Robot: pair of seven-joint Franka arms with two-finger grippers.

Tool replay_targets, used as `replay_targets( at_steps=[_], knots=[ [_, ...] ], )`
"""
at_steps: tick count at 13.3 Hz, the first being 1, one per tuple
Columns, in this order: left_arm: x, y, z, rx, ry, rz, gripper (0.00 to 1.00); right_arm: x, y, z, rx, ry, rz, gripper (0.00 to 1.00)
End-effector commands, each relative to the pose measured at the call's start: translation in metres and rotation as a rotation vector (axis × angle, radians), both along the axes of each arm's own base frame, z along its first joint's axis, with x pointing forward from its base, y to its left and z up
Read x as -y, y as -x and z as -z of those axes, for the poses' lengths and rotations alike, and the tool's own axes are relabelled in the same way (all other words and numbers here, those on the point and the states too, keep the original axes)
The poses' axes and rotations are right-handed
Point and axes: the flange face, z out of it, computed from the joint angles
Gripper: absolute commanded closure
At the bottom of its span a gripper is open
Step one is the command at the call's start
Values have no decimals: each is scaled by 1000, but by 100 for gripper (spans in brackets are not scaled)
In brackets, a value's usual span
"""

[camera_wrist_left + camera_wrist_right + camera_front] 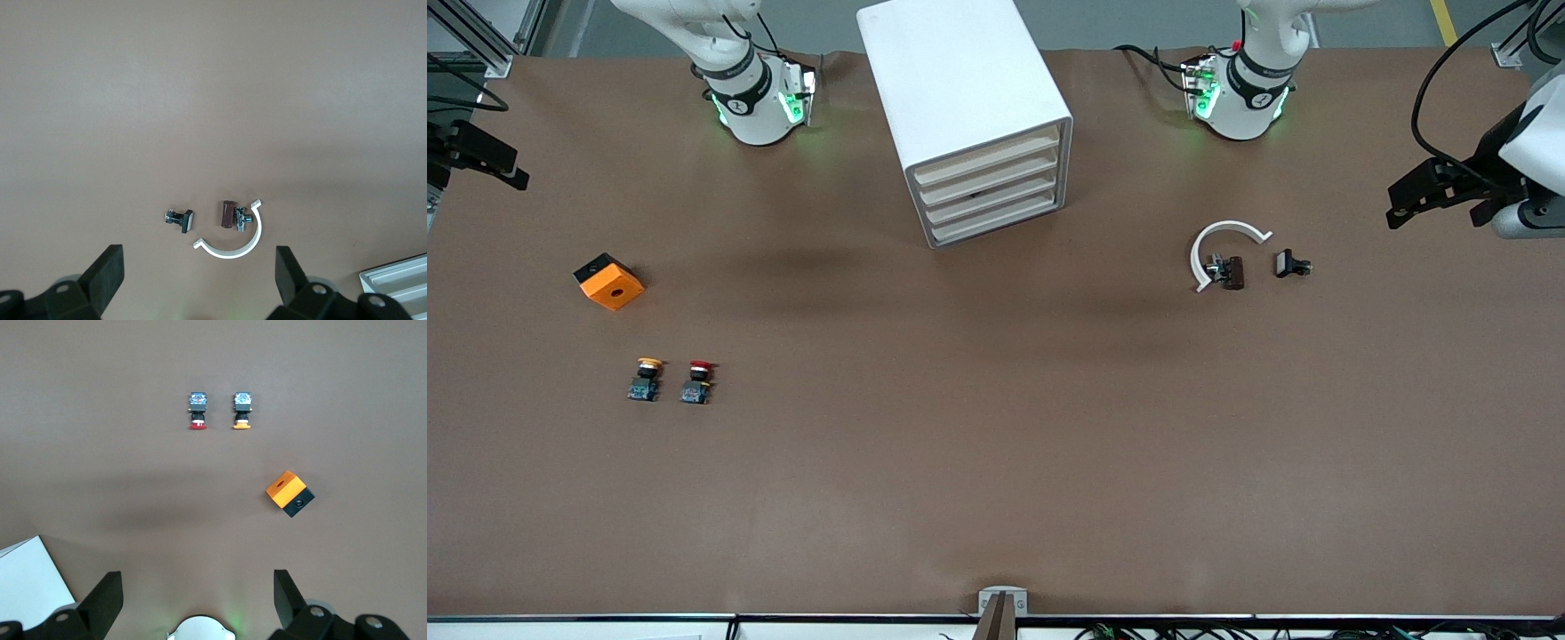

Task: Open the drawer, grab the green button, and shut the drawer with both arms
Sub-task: 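Reach the left gripper to the white cabinet's drawer front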

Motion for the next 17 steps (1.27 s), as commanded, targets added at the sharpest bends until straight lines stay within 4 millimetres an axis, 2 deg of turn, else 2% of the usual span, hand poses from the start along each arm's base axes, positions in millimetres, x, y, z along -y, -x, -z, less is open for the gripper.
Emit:
replay_targets(
  at_steps=[1, 3, 5, 7, 9, 10, 12, 13, 15, 16, 17],
  knots=[
    [-4, -1, -4, -6, -3, 10, 0, -2, 7, -4, 19, -21, -5, 0],
    [-2, -2, -4, -8, -3, 10, 0, -3, 7, -3, 18, -21, -8, 0],
    [-2, -10, 11, -33, -7, 12, 0, -3, 8, -3, 18, -22, -6, 0],
    [-8, -25, 41, -91, -35, 2, 0, -6, 7, -3, 18, -24, -11, 0],
    [-2, -36, 83, -188, -39, -8, 0, -10, 7, -3, 15, -23, -17, 0],
    [9, -40, 101, -232, -52, -80, 0, -12, 7, -5, 18, -22, -23, 0],
    [59, -50, 152, -306, -99, -297, 0, -17, 7, -5, 16, -23, -34, 0],
    [76, -56, 186, -355, -121, -371, 0, -18, 7, -5, 17, -22, -36, 0],
    [122, -63, 250, -437, -148, -498, 0, -23, 7, -5, 14, -23, -45, 0],
    [138, -69, 282, -457, -172, -590, 0, -22, 7, -5, 13, -23, -43, 0],
    [161, -70, 314, -494, -176, -709, 0, -22, 7, -5, 11, -23, -43, 0]
  ],
)
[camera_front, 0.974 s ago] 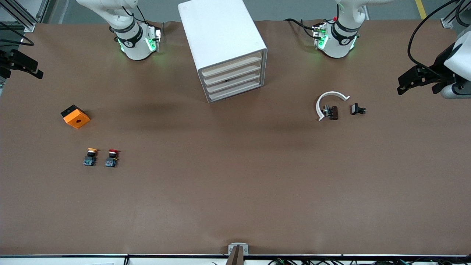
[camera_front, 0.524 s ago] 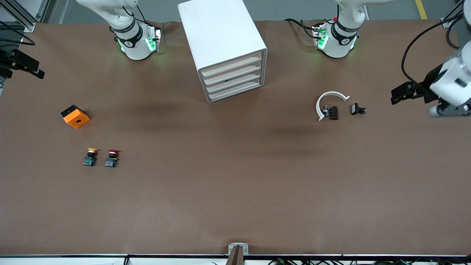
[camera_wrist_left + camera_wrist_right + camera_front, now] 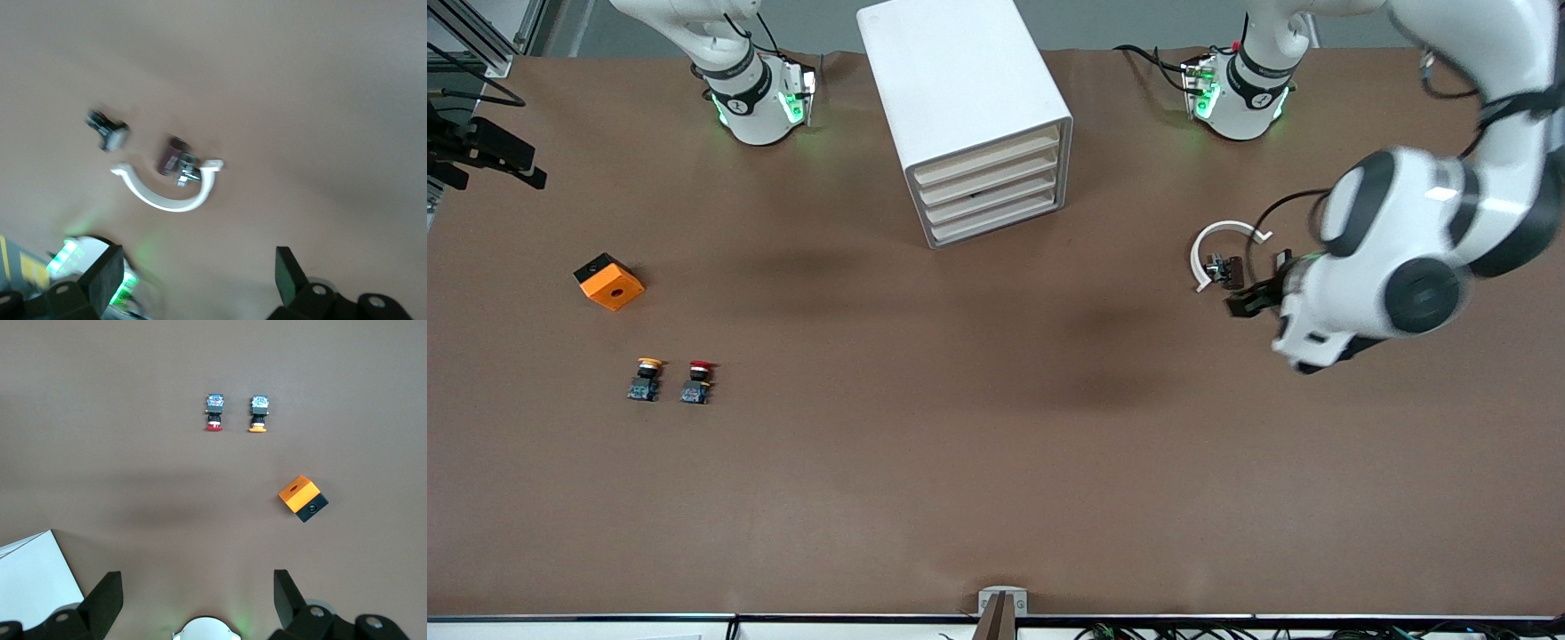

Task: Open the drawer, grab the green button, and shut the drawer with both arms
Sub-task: 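Reach the left gripper to the white cabinet's drawer front, then pull the drawer open with the left gripper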

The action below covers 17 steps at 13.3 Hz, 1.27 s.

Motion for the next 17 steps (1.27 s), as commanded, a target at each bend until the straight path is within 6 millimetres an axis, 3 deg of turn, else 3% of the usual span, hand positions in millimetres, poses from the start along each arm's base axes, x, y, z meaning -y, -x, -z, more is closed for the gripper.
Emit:
replay_targets(
  at_steps=[1, 4, 8, 9, 11, 15, 17],
  knots=[
    [49, -11, 67, -76, -47, -280, 0, 1, 8, -3, 5, -8, -3, 0],
    [97, 3, 119, -215, -130, -646, 0, 4, 9, -1, 1, -9, 3, 0],
    [130, 26, 178, -452, -141, -820, 0, 4, 9, -3, 4, -10, 5, 0],
    [136, 29, 188, -514, -135, -871, 0, 4, 9, -3, 4, -10, 5, 0],
    [169, 45, 193, -614, -135, -928, 0, 5, 9, -3, 4, -10, 6, 0],
    [225, 85, 206, -706, -294, -1009, 0, 5, 9, -3, 4, -9, 5, 0],
    [238, 102, 222, -771, -366, -1033, 15, 4, 9, -3, 4, -10, 3, 0]
  ],
)
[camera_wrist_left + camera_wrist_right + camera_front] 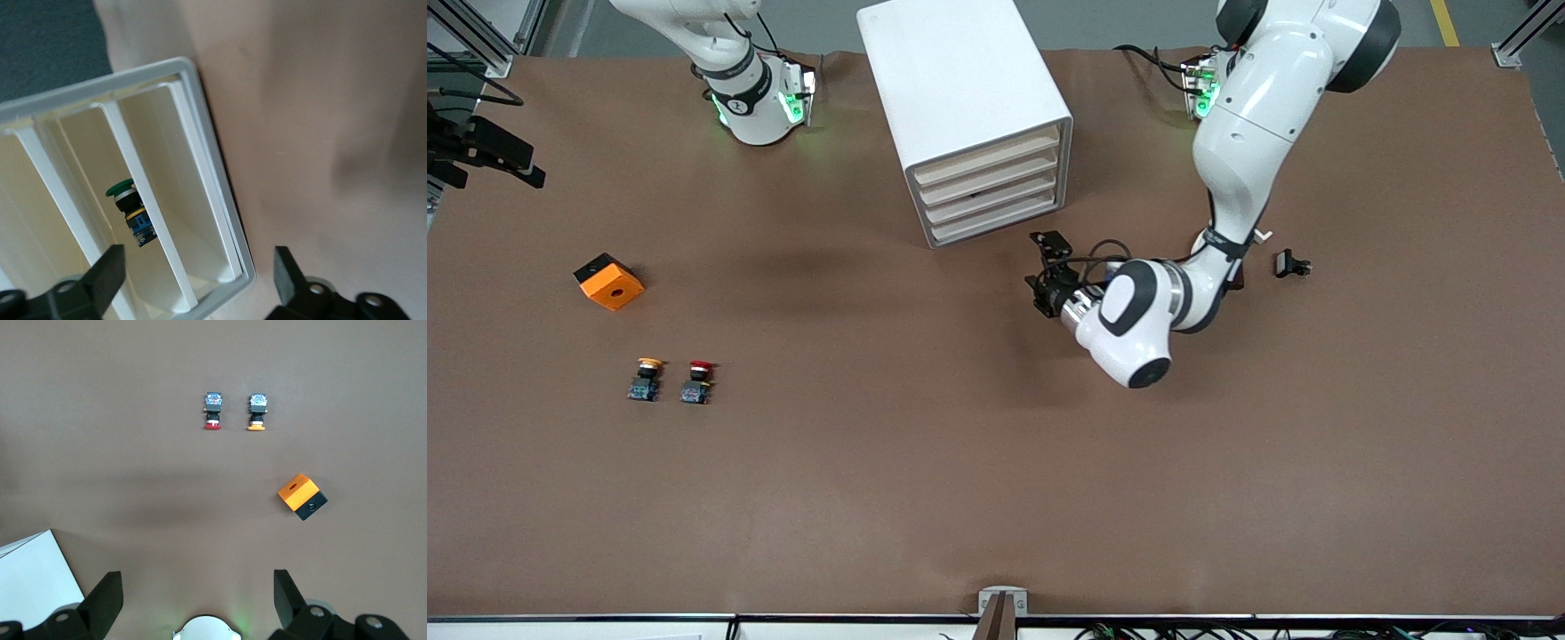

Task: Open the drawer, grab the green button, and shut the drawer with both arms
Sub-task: 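Pull the drawer open with the left gripper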

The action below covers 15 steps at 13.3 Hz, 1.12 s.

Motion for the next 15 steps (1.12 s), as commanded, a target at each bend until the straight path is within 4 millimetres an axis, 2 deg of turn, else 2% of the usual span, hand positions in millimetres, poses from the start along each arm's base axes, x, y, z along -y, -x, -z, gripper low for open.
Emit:
replay_targets(
  at_steps=[1, 3, 5, 6, 8, 11, 13, 14, 15],
  knots=[
    [20, 22, 14, -112, -34, -1, 20, 0, 7, -3, 8, -7, -5, 0],
    [31, 39, 18, -167, -79, 24, 27, 0, 8, -3, 7, -9, -5, 0],
    [36, 53, 17, -242, -134, 46, 29, 0, 8, -2, 4, -8, -5, 0],
    [45, 69, 18, -270, -157, 76, 29, 0, 8, -3, 7, -7, -5, 0],
    [50, 86, 22, -308, -196, 101, 31, 0, 8, -2, 4, -8, -5, 0],
    [49, 92, 27, -322, -204, 108, 56, 0, 8, -2, 2, -8, -5, 0],
    [49, 91, 32, -320, -202, 105, 78, 0, 8, -2, -1, -8, -5, 0],
    [49, 91, 34, -317, -202, 103, 100, 1, 8, -1, -2, -8, -3, 0],
    [48, 91, 34, -314, -204, 104, 100, 1, 8, -2, -1, -8, -3, 0]
  ],
)
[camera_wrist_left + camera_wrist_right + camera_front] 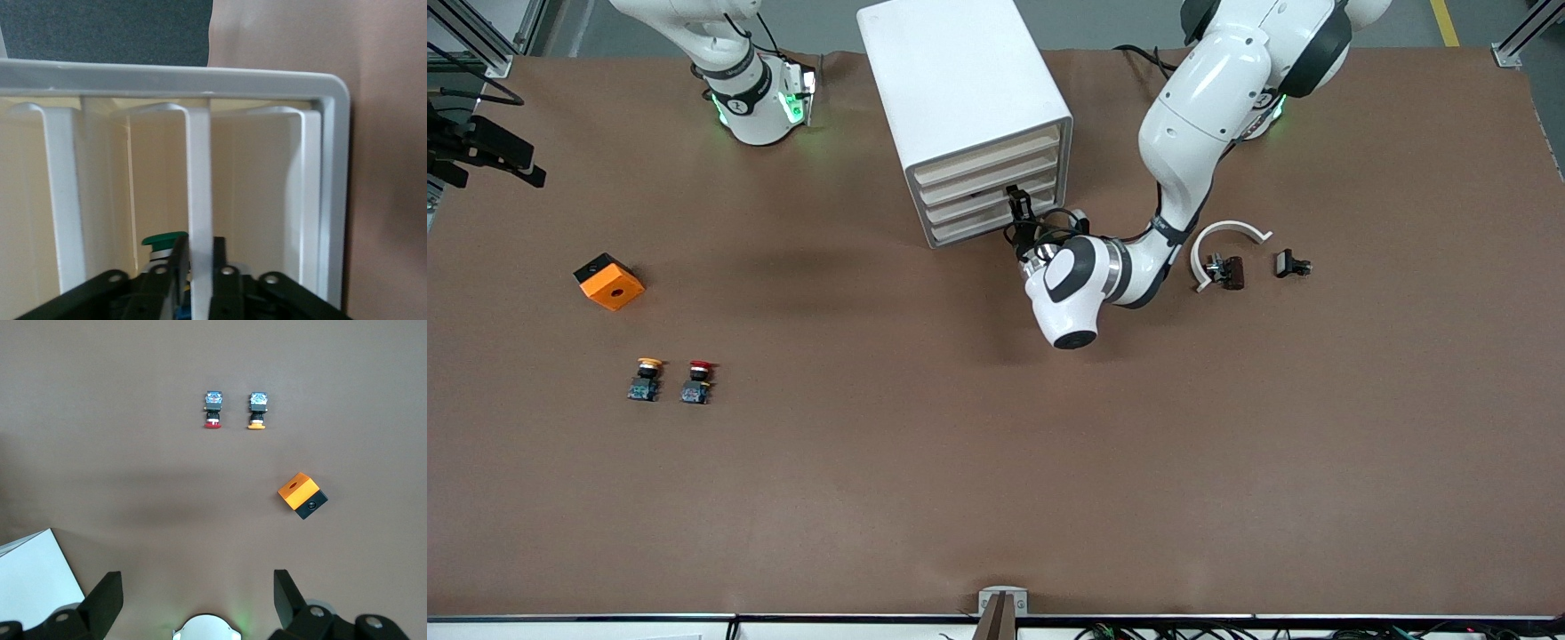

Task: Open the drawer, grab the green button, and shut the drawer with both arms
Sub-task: 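Pull the drawer open with the left gripper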

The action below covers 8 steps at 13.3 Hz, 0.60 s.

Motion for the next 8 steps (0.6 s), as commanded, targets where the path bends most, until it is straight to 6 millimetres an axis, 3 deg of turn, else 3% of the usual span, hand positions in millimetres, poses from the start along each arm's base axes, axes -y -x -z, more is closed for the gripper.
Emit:
replay_targets(
  at_steps=[1, 3, 8],
  knots=[
    [0, -1, 0, -12, 5, -8, 100, 1, 7, -2, 3, -8, -3, 0],
    [-5, -12, -2, 0, 7, -28, 100, 1, 7, -1, 0, -8, -3, 0],
    [-36, -79, -18, 128, 101, -140, 100, 1, 7, -1, 0, -8, -3, 0]
  ],
)
